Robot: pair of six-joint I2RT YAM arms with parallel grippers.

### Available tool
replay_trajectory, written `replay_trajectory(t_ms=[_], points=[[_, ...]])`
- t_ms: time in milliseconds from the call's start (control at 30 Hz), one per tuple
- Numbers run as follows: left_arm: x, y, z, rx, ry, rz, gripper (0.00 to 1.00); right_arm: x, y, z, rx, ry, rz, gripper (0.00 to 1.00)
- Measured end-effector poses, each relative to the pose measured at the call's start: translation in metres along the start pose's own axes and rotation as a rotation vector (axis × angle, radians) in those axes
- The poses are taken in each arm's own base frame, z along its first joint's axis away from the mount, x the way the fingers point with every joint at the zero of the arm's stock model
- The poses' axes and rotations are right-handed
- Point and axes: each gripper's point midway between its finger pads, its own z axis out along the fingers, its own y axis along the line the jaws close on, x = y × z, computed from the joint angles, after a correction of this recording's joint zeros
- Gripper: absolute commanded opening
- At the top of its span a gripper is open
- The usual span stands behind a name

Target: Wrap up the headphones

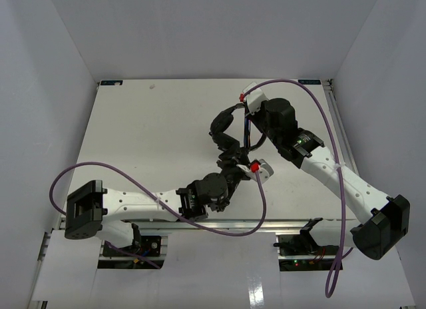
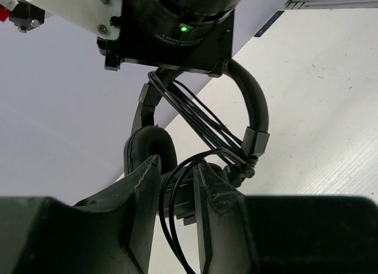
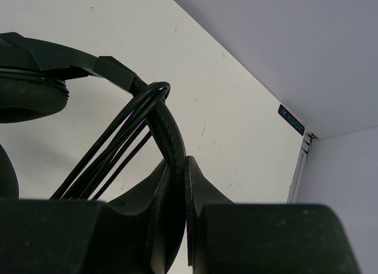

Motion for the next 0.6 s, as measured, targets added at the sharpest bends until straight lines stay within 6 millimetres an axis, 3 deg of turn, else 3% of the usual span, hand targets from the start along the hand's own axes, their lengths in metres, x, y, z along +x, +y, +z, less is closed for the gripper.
replay_trajectory(t_ms=[300, 600], points=[[0.009, 0.017, 0.022, 0.002, 0.032, -0.107, 0.28, 0.001, 0.001, 0.000, -0.006, 0.005, -0.002, 0.08], [0.056, 0.038, 0.046, 0.002, 0.125, -0.159, 0.33, 0.003, 0.006, -0.004, -0.039, 0.010, 0.003, 0.08]])
